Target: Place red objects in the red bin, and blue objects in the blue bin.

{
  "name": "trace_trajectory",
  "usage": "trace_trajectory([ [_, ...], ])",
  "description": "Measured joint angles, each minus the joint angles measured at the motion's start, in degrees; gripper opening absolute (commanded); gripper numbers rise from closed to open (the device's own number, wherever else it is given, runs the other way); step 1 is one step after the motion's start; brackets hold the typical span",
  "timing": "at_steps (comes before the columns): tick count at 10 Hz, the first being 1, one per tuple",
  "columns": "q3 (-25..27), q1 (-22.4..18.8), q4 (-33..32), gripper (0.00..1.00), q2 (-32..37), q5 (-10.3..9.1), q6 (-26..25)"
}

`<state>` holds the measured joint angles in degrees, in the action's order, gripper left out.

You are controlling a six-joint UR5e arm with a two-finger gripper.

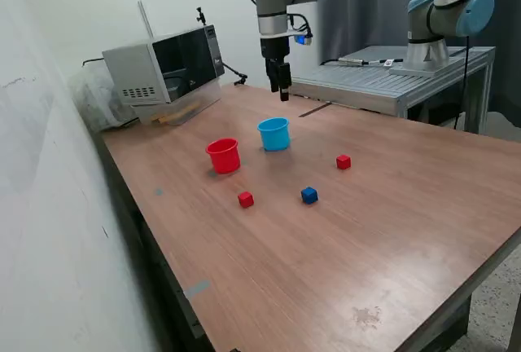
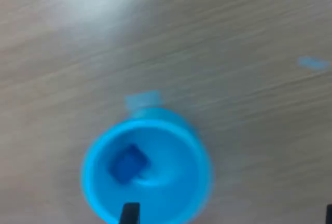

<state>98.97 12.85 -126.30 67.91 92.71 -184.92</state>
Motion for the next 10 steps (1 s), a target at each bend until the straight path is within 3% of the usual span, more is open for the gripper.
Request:
trace_trajectory([
  [3, -1.6, -10.8, 4.9, 1.00, 7.0, -0.03, -0.1],
  [5, -5.7, -16.0, 6.0, 1.00, 7.8, 0.06, -0.5],
  [7, -10.9, -18.3, 6.2, 1.00, 4.9, -0.14, -0.7],
  [10, -19.6, -19.7, 5.4, 1.00, -6.3, -0.23, -0.8],
])
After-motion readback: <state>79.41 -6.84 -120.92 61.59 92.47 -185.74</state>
